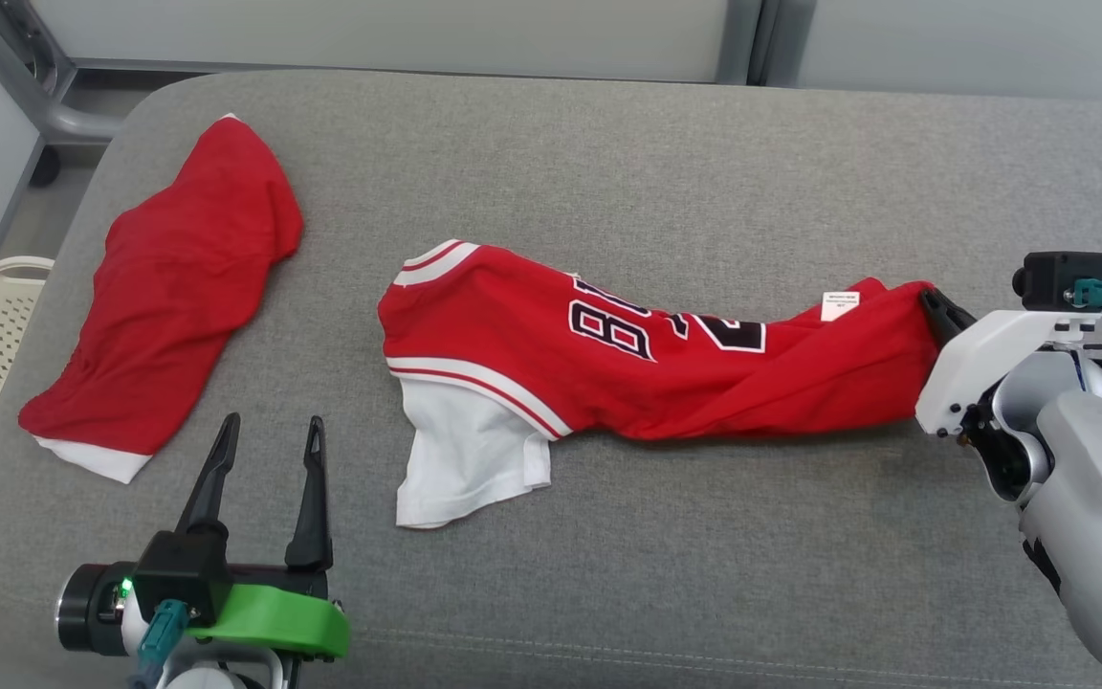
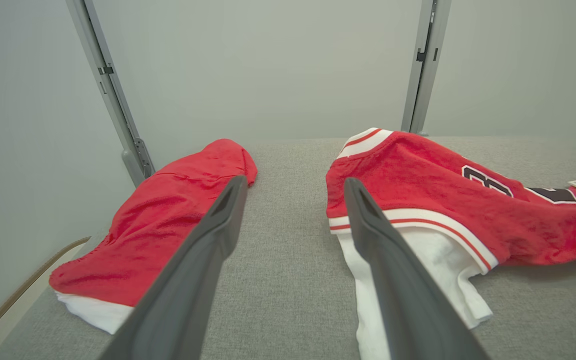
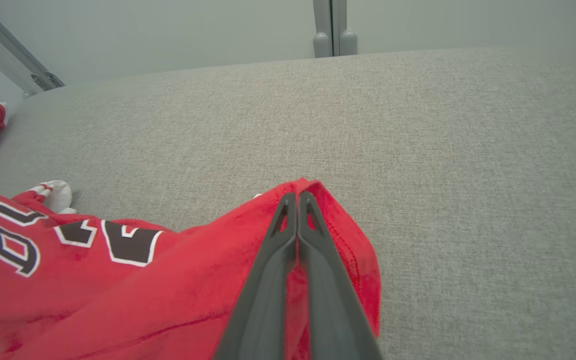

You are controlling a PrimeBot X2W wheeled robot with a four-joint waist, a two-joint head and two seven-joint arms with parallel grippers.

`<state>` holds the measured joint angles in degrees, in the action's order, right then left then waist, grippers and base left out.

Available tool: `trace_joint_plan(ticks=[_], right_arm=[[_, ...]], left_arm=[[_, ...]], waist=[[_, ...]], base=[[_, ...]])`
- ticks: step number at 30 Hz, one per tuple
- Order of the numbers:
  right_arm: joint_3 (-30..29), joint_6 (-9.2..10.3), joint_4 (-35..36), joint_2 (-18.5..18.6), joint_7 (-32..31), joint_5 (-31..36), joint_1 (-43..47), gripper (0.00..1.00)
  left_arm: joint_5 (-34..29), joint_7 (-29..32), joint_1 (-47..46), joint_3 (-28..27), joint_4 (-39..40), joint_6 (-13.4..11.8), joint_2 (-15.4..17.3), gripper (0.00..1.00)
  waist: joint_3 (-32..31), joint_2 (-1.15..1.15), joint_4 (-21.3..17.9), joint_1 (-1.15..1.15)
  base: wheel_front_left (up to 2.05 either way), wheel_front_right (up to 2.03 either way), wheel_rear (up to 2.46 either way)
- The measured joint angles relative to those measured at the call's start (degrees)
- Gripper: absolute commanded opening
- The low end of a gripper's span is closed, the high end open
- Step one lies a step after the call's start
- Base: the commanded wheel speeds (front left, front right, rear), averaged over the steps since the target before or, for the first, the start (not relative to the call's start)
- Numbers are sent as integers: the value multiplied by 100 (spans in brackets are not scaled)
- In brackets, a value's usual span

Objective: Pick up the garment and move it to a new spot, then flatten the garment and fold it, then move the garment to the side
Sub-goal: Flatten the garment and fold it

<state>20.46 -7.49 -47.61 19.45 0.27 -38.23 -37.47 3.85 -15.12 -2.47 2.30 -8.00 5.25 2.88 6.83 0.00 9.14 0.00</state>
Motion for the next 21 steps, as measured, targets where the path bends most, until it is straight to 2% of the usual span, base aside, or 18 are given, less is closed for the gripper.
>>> trace_joint_plan(ticks=[8,9,10,17,21], right_arm=[[246,-1,-1113,-38,677,62,-443,0],[308,-1,-1215,-43,740,119,-468,43],[358,-1,-1306,-51,825,164,-492,100],[593,-1,-1722,-12,1256,398,-640,100],[580,-1,-1723,99,1443,444,-596,100]], left_arm=[[52,0,-55,113,-38,-57,0,100],[58,1,-55,115,-40,-73,0,100],[64,0,-55,118,-37,-79,0,100],[75,0,-55,96,-45,-116,0,100],[88,1,-52,71,-48,-121,-1,100]], waist=[[117,0,155,0],[120,0,157,0],[119,0,151,0],[82,0,9,0],[21,0,-127,0]], base=[[0,0,0],[0,0,0],[0,0,0],[0,0,0],[0,0,0]])
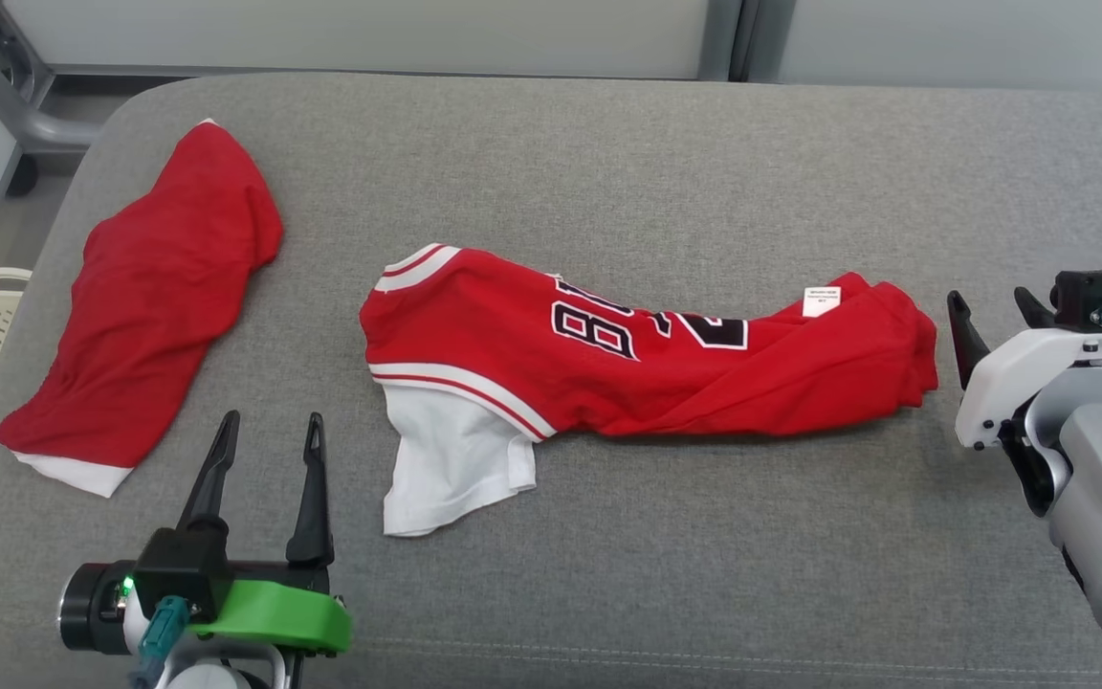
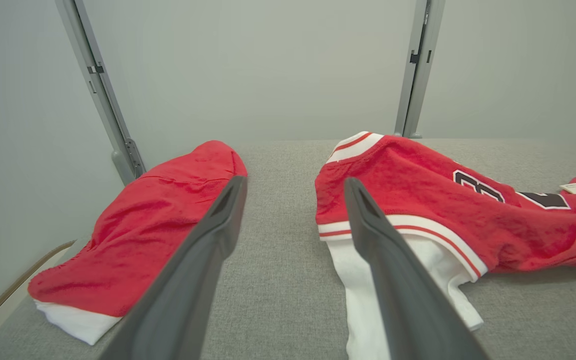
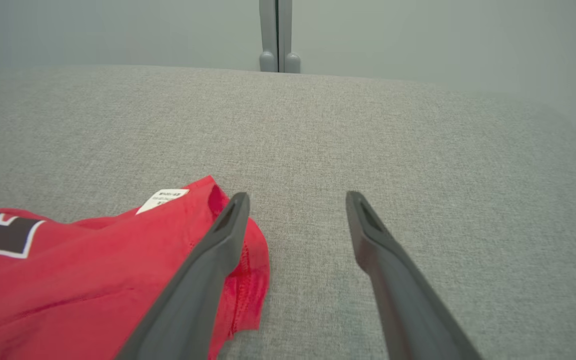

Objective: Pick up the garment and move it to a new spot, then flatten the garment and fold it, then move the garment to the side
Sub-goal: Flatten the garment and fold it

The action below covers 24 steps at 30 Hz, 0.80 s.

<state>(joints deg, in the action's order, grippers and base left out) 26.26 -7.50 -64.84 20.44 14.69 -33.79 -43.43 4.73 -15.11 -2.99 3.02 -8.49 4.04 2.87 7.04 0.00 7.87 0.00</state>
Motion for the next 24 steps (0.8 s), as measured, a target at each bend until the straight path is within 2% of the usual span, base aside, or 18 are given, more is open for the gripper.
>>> trace_joint_plan(ticks=[4,13,19,24], right_arm=[[-85,0,294,9,25,-10,205,100],[-918,0,2156,105,34,472,1241,100],[-1492,0,3513,-153,35,881,2051,100],[-1766,0,4201,-361,35,1122,2670,100]], left_arm=[[0,0,13,-45,1,-1,0,100],[-1,0,151,-157,42,-3,0,100],[-33,0,253,-257,127,-3,-2,100],[-45,0,348,-338,129,-3,-2,100]], waist=[[-51,0,-86,0],[-236,0,-339,0],[-386,0,-475,0],[-523,0,-568,0]], base=[[0,0,0],[0,0,0],[0,0,0],[0,0,0]])
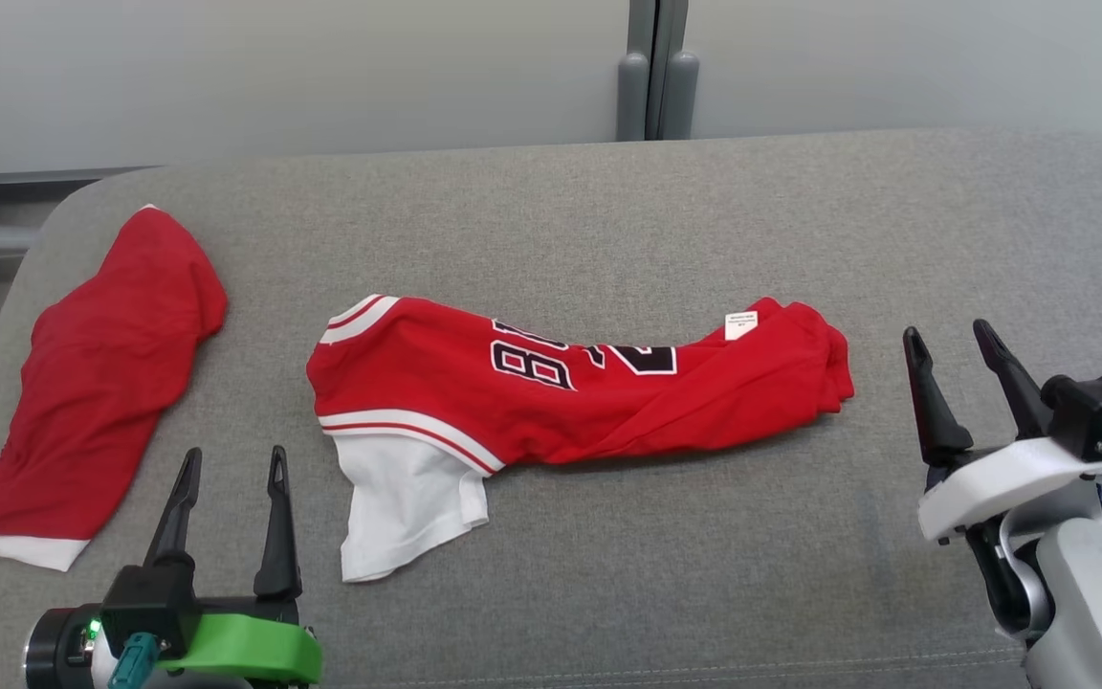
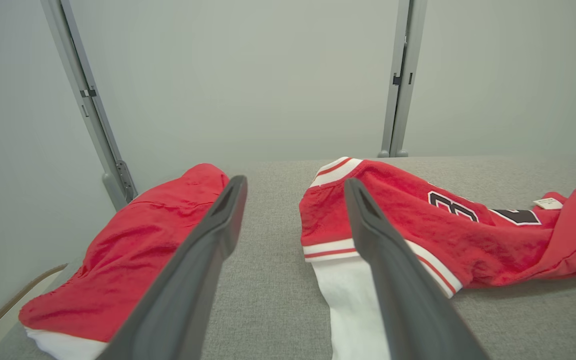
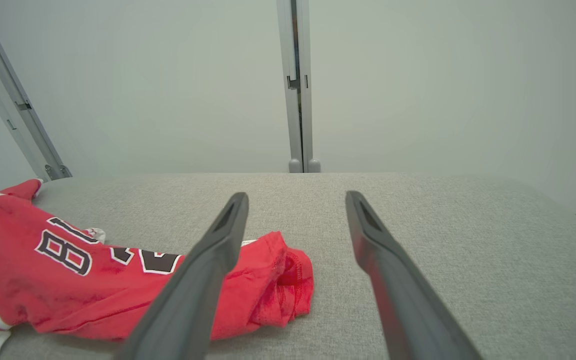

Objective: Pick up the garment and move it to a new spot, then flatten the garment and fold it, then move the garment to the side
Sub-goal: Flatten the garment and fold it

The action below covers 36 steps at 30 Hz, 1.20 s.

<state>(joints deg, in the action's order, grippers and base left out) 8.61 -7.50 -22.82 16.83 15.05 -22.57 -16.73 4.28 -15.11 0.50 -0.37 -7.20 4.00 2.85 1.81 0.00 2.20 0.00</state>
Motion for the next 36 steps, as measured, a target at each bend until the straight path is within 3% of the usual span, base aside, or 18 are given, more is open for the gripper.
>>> trace_joint_plan(ticks=[12,23,36], right_arm=[[-368,1,889,-285,1,334,943,100],[-513,0,805,-404,1,248,1244,100],[-332,0,656,-383,-5,138,1304,100]], left_arm=[[-40,-1,286,-229,86,-30,19,100],[-132,-1,402,-377,-244,-79,255,100],[-33,0,472,-355,-303,-86,277,100]], waist=[[-238,0,-215,0],[-342,0,-282,0],[-358,0,-220,0]], base=[[0,0,0],[0,0,0],[0,0,0]])
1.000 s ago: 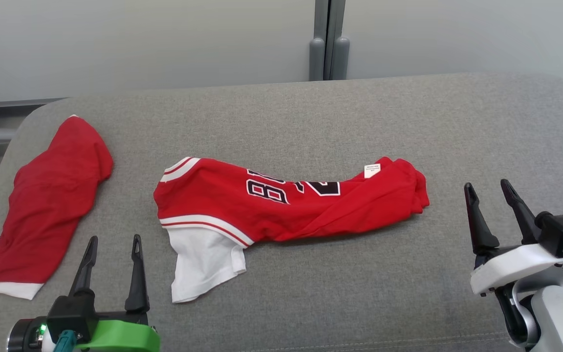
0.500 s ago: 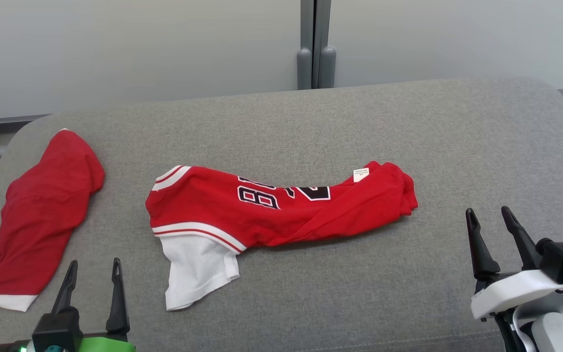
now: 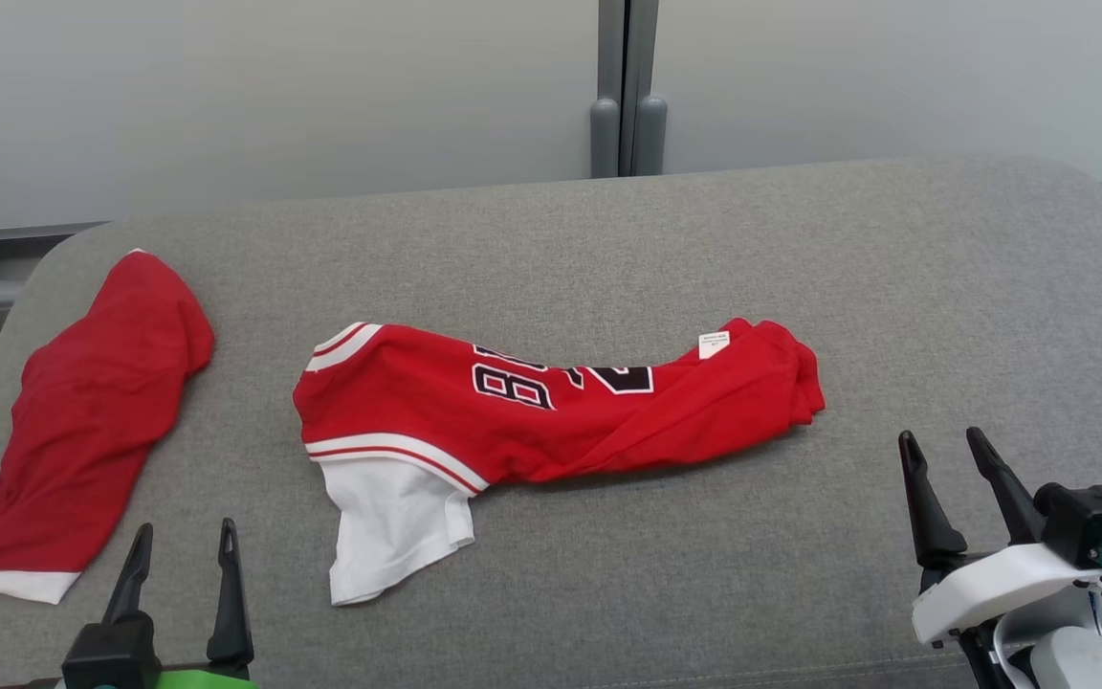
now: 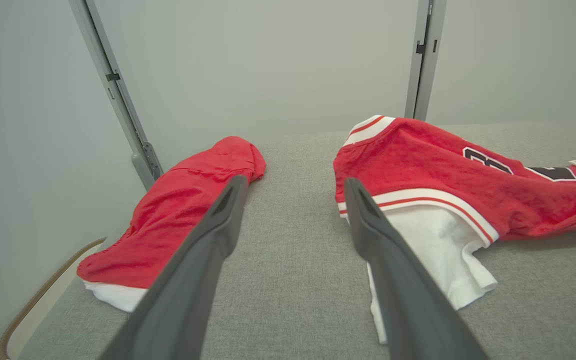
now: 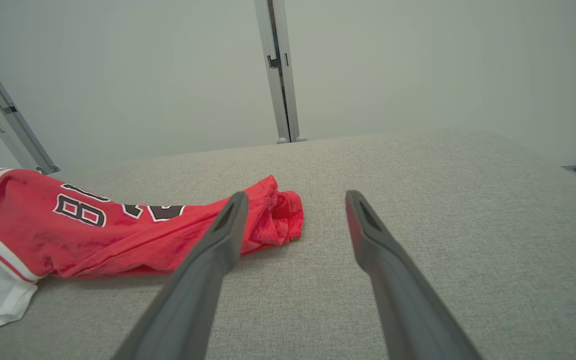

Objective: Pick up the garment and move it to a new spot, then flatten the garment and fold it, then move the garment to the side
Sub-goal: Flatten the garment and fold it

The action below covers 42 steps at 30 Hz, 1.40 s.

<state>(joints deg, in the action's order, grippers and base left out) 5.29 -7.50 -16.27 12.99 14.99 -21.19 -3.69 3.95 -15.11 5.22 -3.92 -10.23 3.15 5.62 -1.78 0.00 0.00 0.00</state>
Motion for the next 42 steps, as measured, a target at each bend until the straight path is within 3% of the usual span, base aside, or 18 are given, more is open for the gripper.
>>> trace_joint_plan(ticks=[30,36,42], right_arm=[[36,0,-103,19,-35,-33,-38,100],[20,1,-363,19,-63,-43,-260,100],[288,1,-894,29,-172,-91,-780,100]], left_arm=[[65,0,-4,135,-154,11,71,100],[185,-1,-146,240,-171,47,55,100],[309,120,-487,527,-657,250,78,100]], waist=[[-7,0,45,0],[25,0,65,0],[118,0,80,0]], base=[[0,0,0],[0,0,0],[0,0,0]])
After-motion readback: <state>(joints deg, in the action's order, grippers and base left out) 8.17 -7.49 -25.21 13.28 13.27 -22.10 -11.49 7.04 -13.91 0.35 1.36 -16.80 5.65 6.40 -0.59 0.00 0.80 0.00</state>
